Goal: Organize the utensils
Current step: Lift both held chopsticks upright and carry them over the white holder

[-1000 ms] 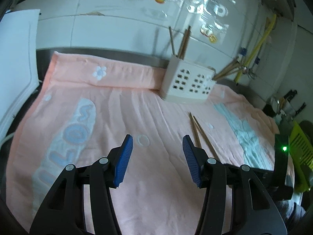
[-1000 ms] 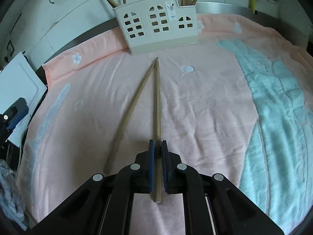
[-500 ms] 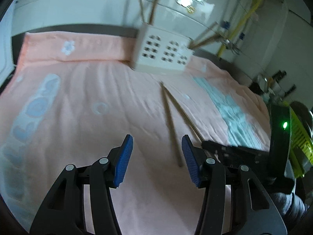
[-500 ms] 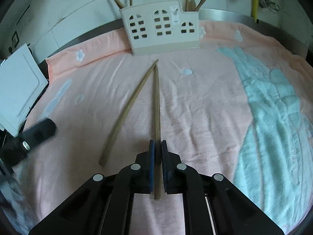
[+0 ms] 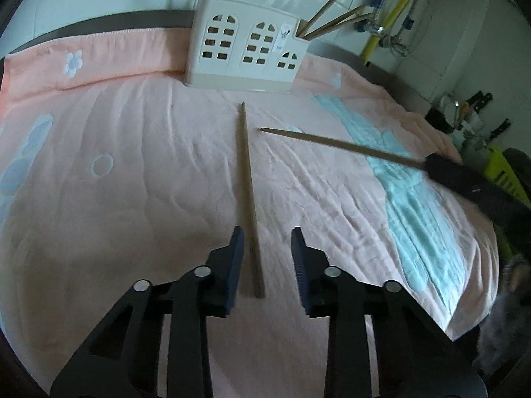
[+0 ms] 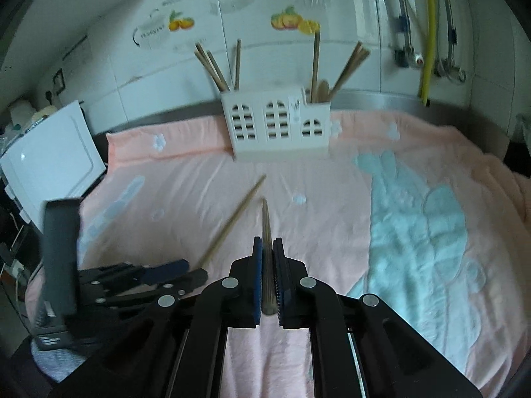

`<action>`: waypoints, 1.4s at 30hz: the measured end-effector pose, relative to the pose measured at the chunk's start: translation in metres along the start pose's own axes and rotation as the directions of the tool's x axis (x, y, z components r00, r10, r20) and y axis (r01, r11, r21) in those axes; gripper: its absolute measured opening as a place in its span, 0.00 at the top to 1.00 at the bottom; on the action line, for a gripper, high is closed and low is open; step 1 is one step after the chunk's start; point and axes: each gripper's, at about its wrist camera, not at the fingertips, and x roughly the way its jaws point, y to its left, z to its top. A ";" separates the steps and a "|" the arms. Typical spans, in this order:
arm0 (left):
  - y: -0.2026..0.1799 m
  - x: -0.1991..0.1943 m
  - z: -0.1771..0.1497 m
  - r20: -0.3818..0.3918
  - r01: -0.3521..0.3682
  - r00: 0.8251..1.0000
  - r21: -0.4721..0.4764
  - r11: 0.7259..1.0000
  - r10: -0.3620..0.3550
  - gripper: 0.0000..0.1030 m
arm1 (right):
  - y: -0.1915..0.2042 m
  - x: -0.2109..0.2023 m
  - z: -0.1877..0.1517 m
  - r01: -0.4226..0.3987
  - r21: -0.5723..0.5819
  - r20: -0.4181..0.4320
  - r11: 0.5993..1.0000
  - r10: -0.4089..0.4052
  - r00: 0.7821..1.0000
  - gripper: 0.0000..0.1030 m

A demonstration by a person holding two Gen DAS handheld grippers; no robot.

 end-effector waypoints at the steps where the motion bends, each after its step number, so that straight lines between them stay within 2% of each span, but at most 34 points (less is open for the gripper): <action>1: -0.001 0.003 0.001 -0.005 -0.014 1.000 -0.002 1.000 0.014 0.75 | -0.001 -0.002 0.003 -0.004 -0.003 0.007 1.000 0.004 1.000 0.94; 6: -0.004 0.013 0.003 -0.027 -0.075 0.997 0.001 0.997 0.075 0.79 | -0.008 -0.009 0.012 -0.017 -0.009 0.041 1.000 0.018 0.999 0.94; 8: -0.006 0.014 0.004 -0.031 -0.100 0.994 0.012 0.995 0.100 0.90 | -0.012 -0.011 0.017 -0.021 -0.007 0.050 1.000 0.021 0.999 0.94; 10: -0.004 0.015 0.007 -0.044 -0.108 0.993 0.016 0.994 0.109 0.94 | -0.014 -0.013 0.020 -0.027 -0.006 0.055 1.000 0.028 0.998 0.94; 14: 0.000 0.002 0.018 -0.018 -0.102 0.995 0.009 0.995 0.103 0.95 | -0.019 -0.022 0.033 -0.037 -0.020 0.077 0.999 0.038 0.996 0.94; 19: 0.004 -0.032 0.046 0.077 -0.074 0.994 -0.001 0.997 0.074 0.95 | -0.027 -0.027 0.058 -0.061 -0.022 0.086 0.998 0.062 0.994 0.94; 24: 0.005 -0.058 0.080 0.163 -0.044 0.986 0.002 0.999 0.043 0.95 | -0.032 -0.027 0.090 -0.090 -0.042 0.085 0.995 0.093 0.992 0.94; 31: -0.002 -0.070 0.125 0.210 -0.013 0.978 0.044 0.999 0.003 0.95 | -0.036 -0.023 0.144 -0.111 -0.079 0.085 0.991 0.118 0.989 0.94; 42: -0.023 -0.085 0.202 0.271 -0.053 0.963 0.136 0.989 0.014 0.95 | -0.050 -0.008 0.232 -0.074 -0.098 0.076 0.992 0.081 0.994 0.94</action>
